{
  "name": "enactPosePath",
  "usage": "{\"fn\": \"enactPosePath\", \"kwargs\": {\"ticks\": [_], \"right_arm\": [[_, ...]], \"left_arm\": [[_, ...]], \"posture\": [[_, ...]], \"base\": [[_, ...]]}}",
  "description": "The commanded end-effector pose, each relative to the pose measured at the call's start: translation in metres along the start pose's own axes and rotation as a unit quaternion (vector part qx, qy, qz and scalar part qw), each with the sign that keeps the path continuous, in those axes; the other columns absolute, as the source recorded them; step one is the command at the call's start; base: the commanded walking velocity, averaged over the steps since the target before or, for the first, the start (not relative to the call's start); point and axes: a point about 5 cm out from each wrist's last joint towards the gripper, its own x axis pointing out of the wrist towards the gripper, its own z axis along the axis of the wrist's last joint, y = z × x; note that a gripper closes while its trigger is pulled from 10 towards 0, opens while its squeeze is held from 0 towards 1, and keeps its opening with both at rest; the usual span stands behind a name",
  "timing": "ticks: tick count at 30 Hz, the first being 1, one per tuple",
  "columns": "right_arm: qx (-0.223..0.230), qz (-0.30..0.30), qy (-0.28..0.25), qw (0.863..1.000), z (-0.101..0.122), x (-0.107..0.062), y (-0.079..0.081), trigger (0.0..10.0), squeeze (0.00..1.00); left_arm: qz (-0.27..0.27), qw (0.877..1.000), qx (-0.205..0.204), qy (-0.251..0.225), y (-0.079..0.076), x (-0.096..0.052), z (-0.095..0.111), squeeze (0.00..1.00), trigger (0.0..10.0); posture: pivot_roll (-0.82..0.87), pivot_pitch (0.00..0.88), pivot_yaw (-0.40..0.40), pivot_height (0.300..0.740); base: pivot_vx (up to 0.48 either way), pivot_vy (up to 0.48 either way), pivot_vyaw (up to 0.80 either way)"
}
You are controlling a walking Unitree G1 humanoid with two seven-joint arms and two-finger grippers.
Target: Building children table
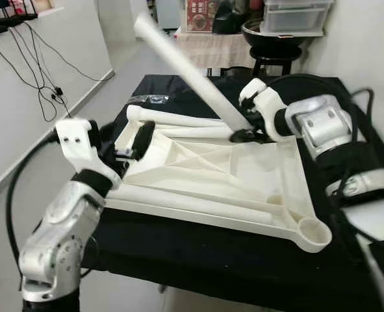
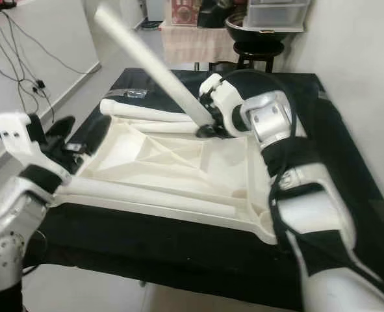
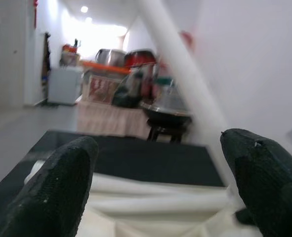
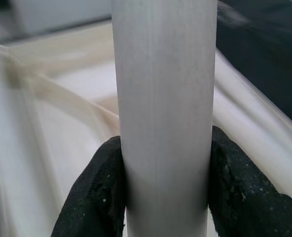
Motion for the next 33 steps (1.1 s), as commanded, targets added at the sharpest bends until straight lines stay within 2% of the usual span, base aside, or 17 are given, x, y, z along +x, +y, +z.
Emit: {"fn": "enactPosePath", "kwargs": {"ticks": [1,2,3,5,7,8,9,11,16,21,22,23,26,27,28,29,33], "right_arm": [[0.007,0.019,-0.038,0.999,0.01,0.0,0.007,0.0,0.0],[0.008,0.031,-0.061,0.998,0.01,0.005,0.019,0.0,0.0],[0.008,0.031,-0.061,0.998,0.01,0.005,0.019,0.0,0.0],[-0.006,0.048,-0.084,0.995,0.009,0.016,0.04,0.0,0.0],[-0.017,0.056,-0.09,0.994,0.01,0.02,0.047,0.0,0.0],[-0.044,0.068,-0.097,0.992,0.011,0.022,0.056,0.0,0.0],[-0.058,0.077,-0.102,0.99,0.013,0.022,0.063,0.0,0.0],[-0.058,0.077,-0.102,0.99,0.013,0.022,0.063,0.0,0.0],[-0.093,0.106,-0.113,0.983,0.018,0.022,0.086,0.0,0.0],[-0.104,0.115,-0.121,0.981,0.019,0.021,0.094,0.0,0.0],[-0.103,0.114,-0.128,0.98,0.019,0.021,0.095,0.0,0.0],[-0.101,0.107,-0.135,0.98,0.02,0.021,0.096,1.7,0.0],[-0.097,0.103,-0.14,0.98,0.019,0.022,0.097,1.6,0.0],[-0.093,0.099,-0.149,0.98,0.019,0.022,0.098,2.2,0.0],[-0.093,0.099,-0.149,0.98,0.019,0.022,0.098,2.2,0.0],[-0.086,0.093,-0.159,0.979,0.019,0.023,0.099,9.4,0.0],[-0.075,0.085,-0.17,0.979,0.019,0.025,0.099,9.8,0.0]], "left_arm": [[0.008,1.0,-0.004,-0.015,0.005,0.001,0.006,0.04,10.0],[0.004,0.999,-0.018,-0.039,0.007,0.008,0.016,1.0,10.0],[0.004,0.999,-0.018,-0.039,0.007,0.008,0.016,1.0,10.0],[0.002,0.997,-0.032,-0.065,0.009,0.022,0.031,1.0,10.0],[0.002,0.997,-0.045,-0.067,0.009,0.028,0.034,1.0,10.0],[-0.002,0.997,-0.055,-0.059,0.009,0.033,0.034,0.35,10.0],[-0.007,0.996,-0.069,-0.052,0.008,0.036,0.033,0.0,10.0],[-0.007,0.996,-0.069,-0.052,0.008,0.036,0.033,0.0,10.0],[-0.048,0.994,-0.094,-0.017,-0.005,0.043,0.022,0.0,10.0],[-0.061,0.993,-0.103,-0.006,-0.009,0.044,0.019,0.0,10.0],[-0.065,0.992,-0.105,-0.007,-0.009,0.045,0.019,0.0,0.0],[-0.071,0.992,-0.109,-0.008,-0.01,0.046,0.02,0.0,0.0],[-0.075,0.991,-0.109,-0.008,-0.011,0.047,0.021,0.0,0.0],[-0.078,0.991,-0.107,-0.007,-0.011,0.047,0.021,0.0,0.0],[-0.078,0.991,-0.107,-0.007,-0.011,0.047,0.021,0.0,0.0],[-0.08,0.991,-0.104,-0.006,-0.011,0.048,0.021,0.0,0.0],[-0.082,0.991,-0.101,-0.004,-0.011,0.048,0.021,0.0,0.0]], "posture": [[-0.09,0.042,0.049,0.74],[-0.09,0.037,0.053,0.74],[-0.09,0.037,0.053,0.74],[-0.09,0.035,0.06,0.74],[-0.09,0.035,0.065,0.74],[-0.09,0.033,0.069,0.74],[-0.09,0.033,0.072,0.74],[-0.09,0.033,0.072,0.74],[-0.1,0.031,0.087,0.74],[-0.1,0.029,0.091,0.74],[-0.1,0.025,0.094,0.74],[-0.1,0.025,0.094,0.74],[-0.1,0.022,0.094,0.74],[-0.1,0.02,0.093,0.74],[-0.1,0.02,0.093,0.74],[-0.1,0.017,0.092,0.74],[-0.1,0.015,0.091,0.74]], "base": [[0.0,0.0,0.0],[0.0,0.0,0.0],[0.0,0.0,0.0],[0.0,0.0,0.0],[0.0,0.0,0.0],[0.0,0.0,0.0],[0.0,0.0,0.0],[0.0,0.0,0.0],[0.0,0.0,0.0],[0.0,0.0,0.0],[0.0,0.0,0.0],[0.0,0.0,0.0],[0.0,0.0,0.0],[0.0,0.0,0.0],[0.0,0.0,0.0],[0.0,0.0,0.0],[0.0,0.0,0.0]]}}
